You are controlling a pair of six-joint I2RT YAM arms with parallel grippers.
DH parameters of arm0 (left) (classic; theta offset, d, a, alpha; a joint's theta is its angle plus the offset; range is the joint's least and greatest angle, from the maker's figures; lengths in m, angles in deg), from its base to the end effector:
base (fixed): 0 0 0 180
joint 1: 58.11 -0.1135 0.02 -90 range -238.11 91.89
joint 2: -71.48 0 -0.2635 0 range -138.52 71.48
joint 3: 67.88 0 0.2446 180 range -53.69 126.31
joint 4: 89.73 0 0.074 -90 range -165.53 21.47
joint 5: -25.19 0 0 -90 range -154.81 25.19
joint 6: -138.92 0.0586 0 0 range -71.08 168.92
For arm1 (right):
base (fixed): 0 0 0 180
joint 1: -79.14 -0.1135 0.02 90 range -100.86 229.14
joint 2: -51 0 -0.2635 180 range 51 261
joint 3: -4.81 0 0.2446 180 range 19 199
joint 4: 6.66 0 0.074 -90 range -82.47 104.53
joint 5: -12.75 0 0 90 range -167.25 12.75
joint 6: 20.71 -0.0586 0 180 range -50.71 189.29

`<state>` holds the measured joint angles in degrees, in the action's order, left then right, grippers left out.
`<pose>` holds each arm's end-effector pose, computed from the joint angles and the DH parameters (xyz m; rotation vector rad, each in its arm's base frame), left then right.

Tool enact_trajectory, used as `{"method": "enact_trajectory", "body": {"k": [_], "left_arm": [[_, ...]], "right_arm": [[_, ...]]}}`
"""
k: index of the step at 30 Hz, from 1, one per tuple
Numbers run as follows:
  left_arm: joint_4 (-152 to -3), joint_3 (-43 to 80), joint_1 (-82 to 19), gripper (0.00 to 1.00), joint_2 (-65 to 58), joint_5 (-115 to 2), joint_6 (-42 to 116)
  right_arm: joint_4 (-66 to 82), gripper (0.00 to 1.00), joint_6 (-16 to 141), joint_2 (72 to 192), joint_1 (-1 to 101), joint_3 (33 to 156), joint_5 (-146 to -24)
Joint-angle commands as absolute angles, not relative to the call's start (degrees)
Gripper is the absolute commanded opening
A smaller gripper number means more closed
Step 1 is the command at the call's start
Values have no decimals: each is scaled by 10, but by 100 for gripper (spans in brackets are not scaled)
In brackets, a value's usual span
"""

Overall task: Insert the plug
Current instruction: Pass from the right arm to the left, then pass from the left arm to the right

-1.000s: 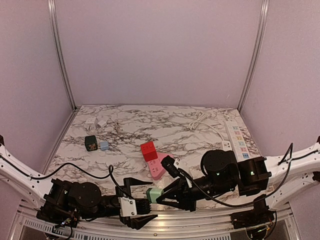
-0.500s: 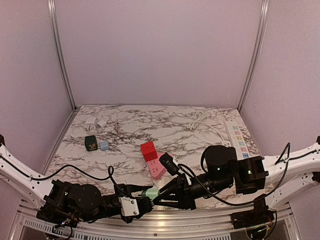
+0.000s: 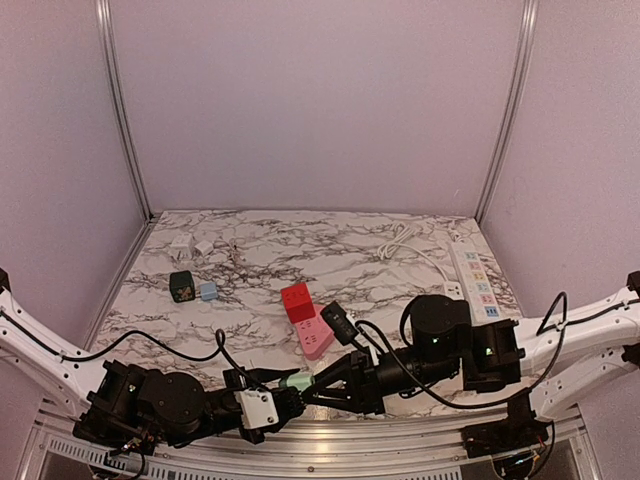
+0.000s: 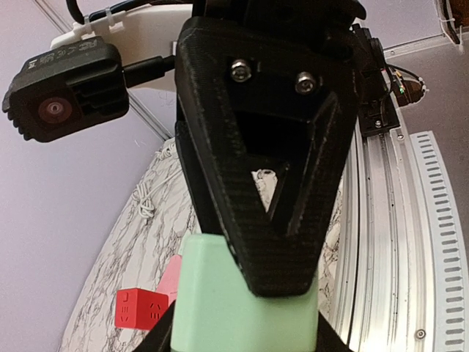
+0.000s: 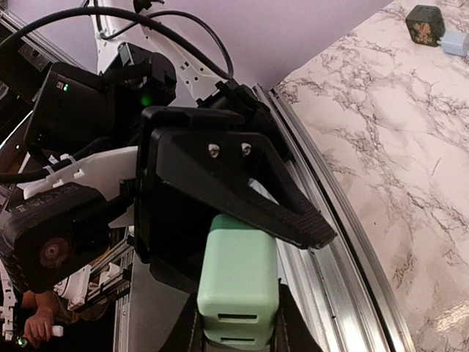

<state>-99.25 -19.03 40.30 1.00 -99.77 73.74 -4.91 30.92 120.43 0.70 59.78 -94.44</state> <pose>-0.0075 -0.2806 0.2461 1.2943 1.1928 -0.3956 0.0410 0.2867 0.2628 -0.9880 1.9810 1.5806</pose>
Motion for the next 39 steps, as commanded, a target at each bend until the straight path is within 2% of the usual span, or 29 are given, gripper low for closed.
{"method": "enact_trajectory", "body": {"k": [1, 5, 11, 14, 17, 21, 22, 24, 26, 27, 30, 32, 34, 35, 39], "left_arm": [[-1018, -174, 414, 19, -3, -1006, 730], [-1023, -172, 414, 16, -11, -1010, 722], [-1028, -172, 414, 13, -14, -1018, 715], [-1029, -174, 414, 10, -11, -1026, 715], [-1030, -177, 413, 0, -7, -1032, 714], [-1031, -177, 414, 0, -6, -1034, 712], [-1031, -178, 413, 0, -5, -1034, 712], [-1032, -179, 413, 0, -5, -1038, 709], [-1034, -182, 413, 13, -2, -1046, 702], [-1035, -183, 414, 19, 1, -1051, 697], [-1041, -197, 414, 52, 19, -1068, 674], [-1045, -217, 413, 67, 42, -1072, 648], [-1051, -240, 412, 90, 71, -1082, 622], [-1053, -253, 412, 97, 86, -1090, 607], [-1054, -308, 405, 99, 177, -1127, 536]], "right_arm": [[-151, 6, 224, 1200, 19, 585, -849], [-157, 16, 208, 1213, 20, 590, -849], [-165, 23, 208, 1244, 19, 603, -865], [-161, 24, 210, 1259, 19, 610, -864], [-171, 25, 207, 1269, 19, 614, -869], [-169, 25, 205, 1277, 19, 625, -869], [-169, 24, 205, 1278, 19, 627, -868], [-174, 15, 206, 1278, 19, 629, -867], [-173, 3, 207, 1275, 19, 630, -866], [-166, 0, 209, 1272, 19, 633, -863], [-78, 0, 237, 1255, 19, 663, -829], [25, 0, 271, 1245, 20, 706, -789], [135, 0, 298, 1245, 26, 752, -746], [173, 0, 308, 1245, 32, 773, -734], [270, 0, 323, 1249, 73, 815, -723]]}}
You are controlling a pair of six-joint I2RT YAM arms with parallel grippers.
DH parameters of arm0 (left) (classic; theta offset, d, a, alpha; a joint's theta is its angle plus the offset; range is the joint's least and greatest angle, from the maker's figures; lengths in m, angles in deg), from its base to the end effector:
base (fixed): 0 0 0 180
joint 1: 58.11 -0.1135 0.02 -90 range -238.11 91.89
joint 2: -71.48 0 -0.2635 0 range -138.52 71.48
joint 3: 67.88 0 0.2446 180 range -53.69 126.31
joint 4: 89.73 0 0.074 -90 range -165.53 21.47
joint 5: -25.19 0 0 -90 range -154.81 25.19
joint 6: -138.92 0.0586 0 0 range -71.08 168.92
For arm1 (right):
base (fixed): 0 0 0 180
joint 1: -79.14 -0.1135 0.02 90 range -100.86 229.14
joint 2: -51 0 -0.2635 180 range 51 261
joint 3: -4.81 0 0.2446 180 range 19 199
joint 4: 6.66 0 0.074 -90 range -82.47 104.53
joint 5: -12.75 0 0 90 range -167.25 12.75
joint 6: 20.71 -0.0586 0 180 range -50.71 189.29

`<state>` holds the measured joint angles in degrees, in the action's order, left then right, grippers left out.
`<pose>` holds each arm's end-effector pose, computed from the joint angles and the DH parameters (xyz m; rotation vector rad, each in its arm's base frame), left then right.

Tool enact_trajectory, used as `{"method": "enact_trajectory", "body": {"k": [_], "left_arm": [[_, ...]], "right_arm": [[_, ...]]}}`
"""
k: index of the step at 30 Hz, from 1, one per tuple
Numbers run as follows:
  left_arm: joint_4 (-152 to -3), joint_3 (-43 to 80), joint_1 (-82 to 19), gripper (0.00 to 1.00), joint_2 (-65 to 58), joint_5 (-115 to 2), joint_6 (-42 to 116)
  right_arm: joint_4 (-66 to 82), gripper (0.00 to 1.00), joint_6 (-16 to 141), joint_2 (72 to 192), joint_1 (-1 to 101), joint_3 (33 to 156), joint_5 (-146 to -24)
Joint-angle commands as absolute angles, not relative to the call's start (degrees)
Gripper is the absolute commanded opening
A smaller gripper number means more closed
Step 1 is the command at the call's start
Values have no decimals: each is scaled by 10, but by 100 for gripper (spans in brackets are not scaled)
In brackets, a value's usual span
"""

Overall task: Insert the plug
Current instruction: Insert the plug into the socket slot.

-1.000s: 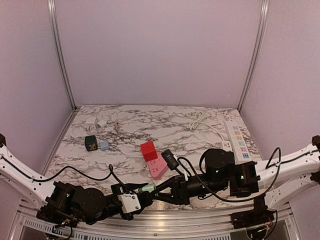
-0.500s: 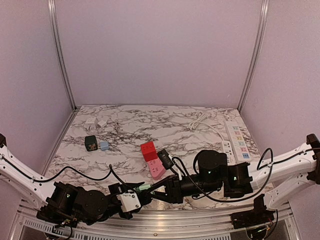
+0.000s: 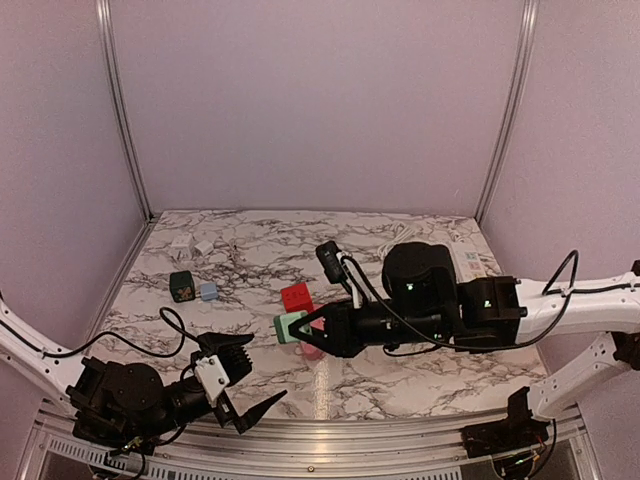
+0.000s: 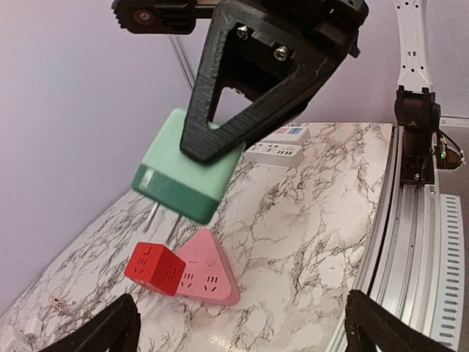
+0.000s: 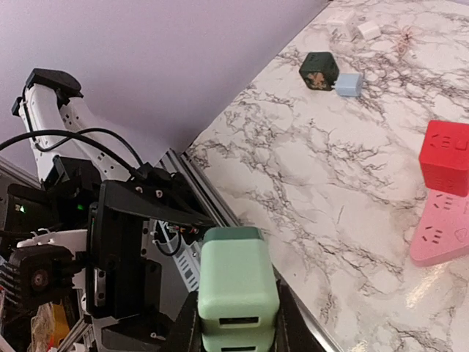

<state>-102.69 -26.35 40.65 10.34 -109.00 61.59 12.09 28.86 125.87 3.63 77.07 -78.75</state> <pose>0.0041 -0.2419 0.2487 0.9821 1.3595 -0.4904 0.0783 0.3093 0.3084 -0.6828 2.0949 1.2905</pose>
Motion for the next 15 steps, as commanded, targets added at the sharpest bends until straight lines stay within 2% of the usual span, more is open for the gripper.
{"method": "enact_trajectory", "body": {"k": [1, 8, 15], "left_arm": [[-1054, -324, 403, 99, 201, -1137, 520], [-1027, -413, 402, 99, 352, -1218, 430], [-943, -415, 402, 99, 411, -1262, 391]], "right_arm": [[291, 0, 328, 1254, 83, 826, -718], [440, 0, 382, 1375, 113, 956, -684], [547, 0, 410, 1525, 131, 1084, -664]]}}
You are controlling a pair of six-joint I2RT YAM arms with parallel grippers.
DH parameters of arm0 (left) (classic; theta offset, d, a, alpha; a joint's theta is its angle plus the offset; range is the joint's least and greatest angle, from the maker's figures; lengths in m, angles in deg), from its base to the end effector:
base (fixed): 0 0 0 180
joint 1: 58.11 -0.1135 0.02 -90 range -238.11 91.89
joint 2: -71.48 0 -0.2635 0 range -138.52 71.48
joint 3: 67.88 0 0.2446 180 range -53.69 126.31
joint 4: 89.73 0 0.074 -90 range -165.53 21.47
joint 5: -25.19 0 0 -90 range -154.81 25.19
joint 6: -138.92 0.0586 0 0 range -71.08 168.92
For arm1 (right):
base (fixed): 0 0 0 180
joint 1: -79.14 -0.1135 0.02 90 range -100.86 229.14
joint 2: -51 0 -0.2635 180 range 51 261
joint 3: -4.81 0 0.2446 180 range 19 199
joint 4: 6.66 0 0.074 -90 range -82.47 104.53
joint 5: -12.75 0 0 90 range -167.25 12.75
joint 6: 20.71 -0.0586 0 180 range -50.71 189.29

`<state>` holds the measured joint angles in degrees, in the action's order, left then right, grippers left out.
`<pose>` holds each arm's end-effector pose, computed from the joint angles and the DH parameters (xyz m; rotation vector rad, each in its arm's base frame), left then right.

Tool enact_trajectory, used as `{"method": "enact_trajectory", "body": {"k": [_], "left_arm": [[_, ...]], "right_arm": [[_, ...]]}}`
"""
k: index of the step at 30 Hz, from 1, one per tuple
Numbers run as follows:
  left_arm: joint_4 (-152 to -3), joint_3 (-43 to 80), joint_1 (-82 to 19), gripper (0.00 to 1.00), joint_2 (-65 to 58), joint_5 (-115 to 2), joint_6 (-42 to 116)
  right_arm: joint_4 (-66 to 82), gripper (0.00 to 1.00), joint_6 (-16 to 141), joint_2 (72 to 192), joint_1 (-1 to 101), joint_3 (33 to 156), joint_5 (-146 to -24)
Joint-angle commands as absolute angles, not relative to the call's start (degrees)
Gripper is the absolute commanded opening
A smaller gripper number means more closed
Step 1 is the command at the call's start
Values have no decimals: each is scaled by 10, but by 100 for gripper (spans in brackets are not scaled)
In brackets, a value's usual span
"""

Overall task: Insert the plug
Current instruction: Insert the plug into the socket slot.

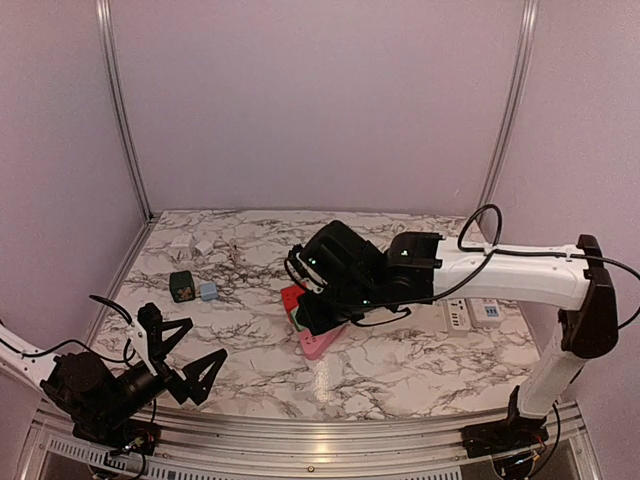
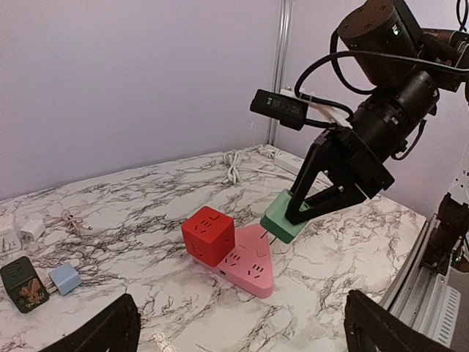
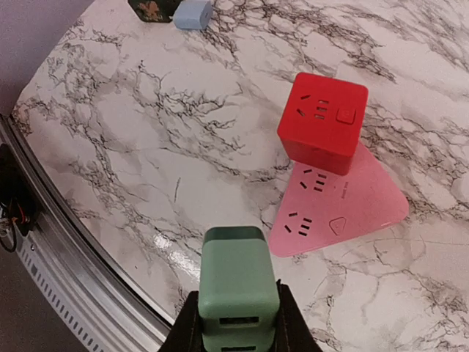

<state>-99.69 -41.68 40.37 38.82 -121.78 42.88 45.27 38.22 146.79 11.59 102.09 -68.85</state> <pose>0.0269 -0.1526 0.2346 0.4417 1.5162 -0.6957 0.1512 0.3435 0.2803 -0.7273 2.4201 0.5679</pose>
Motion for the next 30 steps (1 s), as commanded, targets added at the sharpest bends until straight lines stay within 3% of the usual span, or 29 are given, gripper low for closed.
{"method": "enact_trajectory", "body": {"k": [1, 12, 22, 30], "left_arm": [[-936, -415, 402, 99, 415, -1266, 386], [-909, -414, 402, 99, 411, -1267, 361], [-901, -418, 402, 99, 421, -1259, 361], [-902, -417, 402, 99, 410, -1252, 358]], "right_arm": [[557, 0, 414, 1539, 133, 1096, -659], [628, 0, 391, 1638, 139, 1179, -633], [676, 0, 263, 1645, 136, 1234, -541], [646, 0, 281, 1610, 136, 1205, -581]]}}
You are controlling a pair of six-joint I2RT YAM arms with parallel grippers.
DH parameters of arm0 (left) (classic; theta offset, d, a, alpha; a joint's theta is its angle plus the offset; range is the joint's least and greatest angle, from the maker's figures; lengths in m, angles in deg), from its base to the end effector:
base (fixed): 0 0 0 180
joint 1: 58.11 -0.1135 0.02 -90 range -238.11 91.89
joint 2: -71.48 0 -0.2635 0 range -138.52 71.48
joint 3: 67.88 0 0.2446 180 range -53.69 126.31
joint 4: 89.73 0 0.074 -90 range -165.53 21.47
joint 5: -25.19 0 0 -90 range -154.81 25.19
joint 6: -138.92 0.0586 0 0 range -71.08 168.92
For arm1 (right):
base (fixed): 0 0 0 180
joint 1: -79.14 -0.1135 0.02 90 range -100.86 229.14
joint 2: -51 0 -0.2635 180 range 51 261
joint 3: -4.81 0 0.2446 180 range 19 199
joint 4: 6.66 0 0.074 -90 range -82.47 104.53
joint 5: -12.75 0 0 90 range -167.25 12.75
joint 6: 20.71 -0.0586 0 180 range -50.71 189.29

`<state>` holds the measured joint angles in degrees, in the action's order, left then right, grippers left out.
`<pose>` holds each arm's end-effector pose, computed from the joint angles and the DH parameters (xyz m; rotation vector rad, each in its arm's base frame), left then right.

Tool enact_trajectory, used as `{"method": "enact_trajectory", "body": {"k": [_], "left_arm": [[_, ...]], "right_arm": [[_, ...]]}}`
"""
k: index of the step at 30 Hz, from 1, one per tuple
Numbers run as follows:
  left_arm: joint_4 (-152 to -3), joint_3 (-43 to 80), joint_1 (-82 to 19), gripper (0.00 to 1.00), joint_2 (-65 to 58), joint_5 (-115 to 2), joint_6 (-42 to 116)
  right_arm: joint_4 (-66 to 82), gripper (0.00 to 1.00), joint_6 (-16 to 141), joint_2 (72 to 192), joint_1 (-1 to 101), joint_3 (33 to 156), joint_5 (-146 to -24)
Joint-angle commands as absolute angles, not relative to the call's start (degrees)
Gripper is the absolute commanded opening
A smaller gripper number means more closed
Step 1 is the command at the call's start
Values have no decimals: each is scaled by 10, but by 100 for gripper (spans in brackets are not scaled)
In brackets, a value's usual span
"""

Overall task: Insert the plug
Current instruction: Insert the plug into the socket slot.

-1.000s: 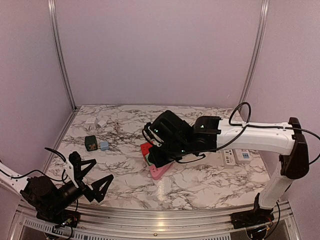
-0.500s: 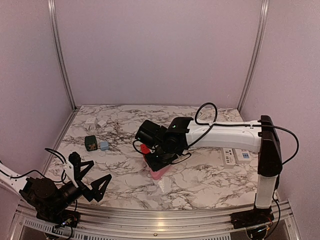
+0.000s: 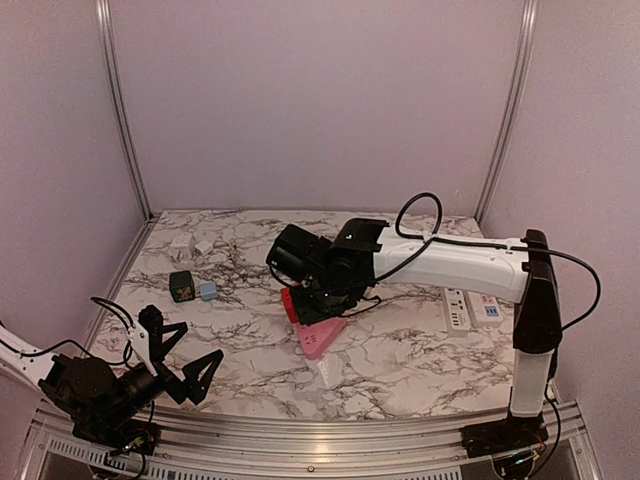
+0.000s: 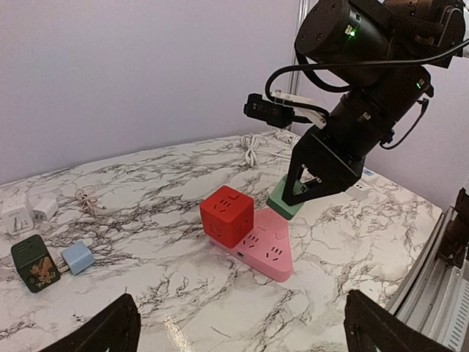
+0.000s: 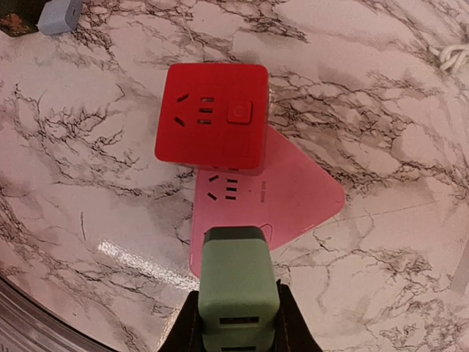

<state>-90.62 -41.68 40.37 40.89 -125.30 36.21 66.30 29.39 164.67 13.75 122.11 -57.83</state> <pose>0.0298 -0.1457 0.2226 0.4004 1.5891 -0.6418 0.1908 0.3697 0.2494 -0.5049 2.6079 0.1092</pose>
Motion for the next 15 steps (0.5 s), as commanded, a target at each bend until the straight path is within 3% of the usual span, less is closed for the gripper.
{"method": "enact_trajectory", "body": {"k": [1, 15], "left_arm": [[-902, -415, 402, 99, 408, -1251, 360], [-901, -408, 402, 99, 407, -1240, 359]], "right_arm": [[629, 0, 278, 1601, 138, 1192, -588], [680, 0, 232, 1654, 145, 1222, -627]]}}
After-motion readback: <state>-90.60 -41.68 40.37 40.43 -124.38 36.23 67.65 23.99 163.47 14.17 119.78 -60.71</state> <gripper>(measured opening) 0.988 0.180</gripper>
